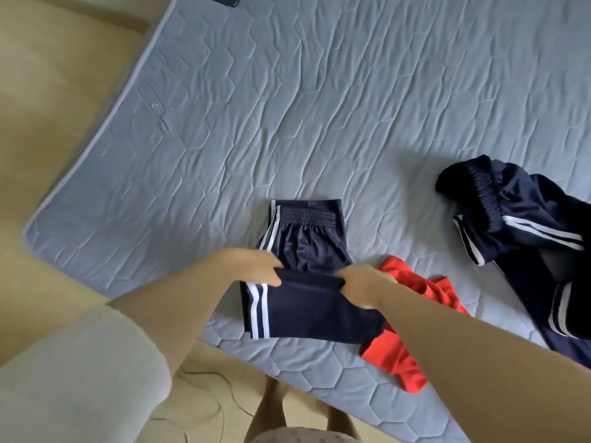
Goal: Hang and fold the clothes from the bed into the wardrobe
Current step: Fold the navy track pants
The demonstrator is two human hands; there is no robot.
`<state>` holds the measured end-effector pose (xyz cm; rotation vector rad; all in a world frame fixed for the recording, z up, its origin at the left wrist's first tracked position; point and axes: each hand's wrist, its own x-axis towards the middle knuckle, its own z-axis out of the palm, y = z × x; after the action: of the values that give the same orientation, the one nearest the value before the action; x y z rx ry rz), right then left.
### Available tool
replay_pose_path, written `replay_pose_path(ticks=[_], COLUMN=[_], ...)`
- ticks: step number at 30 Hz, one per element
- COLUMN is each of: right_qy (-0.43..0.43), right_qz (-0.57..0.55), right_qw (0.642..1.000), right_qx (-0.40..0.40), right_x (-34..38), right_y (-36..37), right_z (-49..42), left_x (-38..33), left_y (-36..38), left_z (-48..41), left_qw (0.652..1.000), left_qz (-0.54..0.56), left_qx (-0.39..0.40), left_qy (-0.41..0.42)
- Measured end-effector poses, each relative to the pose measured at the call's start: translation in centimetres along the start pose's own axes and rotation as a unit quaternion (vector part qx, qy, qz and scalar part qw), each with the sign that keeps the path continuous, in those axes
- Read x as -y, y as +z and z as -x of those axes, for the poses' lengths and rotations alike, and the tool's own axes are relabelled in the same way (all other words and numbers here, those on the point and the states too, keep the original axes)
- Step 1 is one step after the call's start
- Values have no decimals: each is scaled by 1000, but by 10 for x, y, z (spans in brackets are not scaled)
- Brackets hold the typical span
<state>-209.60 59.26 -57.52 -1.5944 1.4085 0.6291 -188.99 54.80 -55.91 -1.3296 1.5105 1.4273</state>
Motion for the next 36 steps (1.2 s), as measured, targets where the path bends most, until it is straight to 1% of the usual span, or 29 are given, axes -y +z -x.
replay_pose_path(ticks=[1,2,3,4,5,6,7,8,11,13,14,16,17,18,20,21,22,23,24,26,27,28,29,31,32,33,34,36], right_qy=[8,19,26,30,33,36,41,45,64,99,119,153,165,175,199,207,208,199,185,147,129,117,121,186,219,238,244,233], right_qz=[-2,0,7,13,9,-7,-29,-50,-94,-132,-156,-220,-267,-326,-428,-453,-454,-440,-422,-411,-406,-390,-368,-338,-339,-343,-343,-352], right_qw=[999,996,988,975,962,950,942,940,946,948,947,938,925,905,859,846,845,852,856,844,838,840,848,864,865,866,872,881], right_qx=[-39,-91,-155,-218,-270,-309,-331,-336,-305,-272,-255,-222,-212,-209,-199,-192,-189,-203,-234,-310,-340,-358,-361,-324,-298,-273,-250,-213], right_x=[1,1,1,1,0,-2,-3,-4,-9,-16,-21,-28,-32,-36,-43,-46,-48,-50,-49,-42,-38,-34,-31,-30,-30,-30,-31,-32], right_y=[-12,-22,-29,-35,-38,-39,-39,-38,-23,-9,-3,10,16,21,28,29,31,32,31,23,18,13,9,2,0,1,4,17], right_z=[-5,-9,-13,-17,-21,-25,-29,-32,-41,-48,-52,-62,-68,-73,-83,-88,-91,-93,-95,-96,-97,-100,-103,-107,-108,-109,-109,-111], left_x=[-3,-6,-7,-6,-4,-2,0,2,11,17,19,22,25,29,36,39,40,42,43,46,47,48,48,50,50,50,51,55], left_y=[-13,-25,-35,-41,-44,-44,-42,-37,-9,11,19,31,35,37,36,34,32,30,27,18,14,10,8,8,11,15,21,35], left_z=[-1,-4,-8,-13,-20,-26,-33,-40,-63,-77,-84,-97,-103,-108,-114,-115,-115,-113,-110,-104,-103,-103,-105,-113,-117,-120,-123,-130], left_qw=[999,998,989,965,929,901,890,895,926,927,921,892,875,859,844,842,839,835,828,804,789,780,783,827,846,857,860,854], left_qz=[23,20,-18,-75,-113,-124,-114,-88,26,122,176,280,319,343,350,352,361,370,373,371,382,393,394,363,350,343,345,352], left_qx=[-22,-66,-144,-253,-352,-414,-439,-436,-376,-354,-348,-352,-361,-372,-386,-390,-393,-400,-417,-465,-482,-487,-480,-428,-398,-376,-366,-374], left_qy=[1,0,3,7,14,26,35,39,19,-9,-22,-40,-55,-79,-127,-126,-104,-74,-43,0,8,11,6,-36,-61,-79,-83,-84])
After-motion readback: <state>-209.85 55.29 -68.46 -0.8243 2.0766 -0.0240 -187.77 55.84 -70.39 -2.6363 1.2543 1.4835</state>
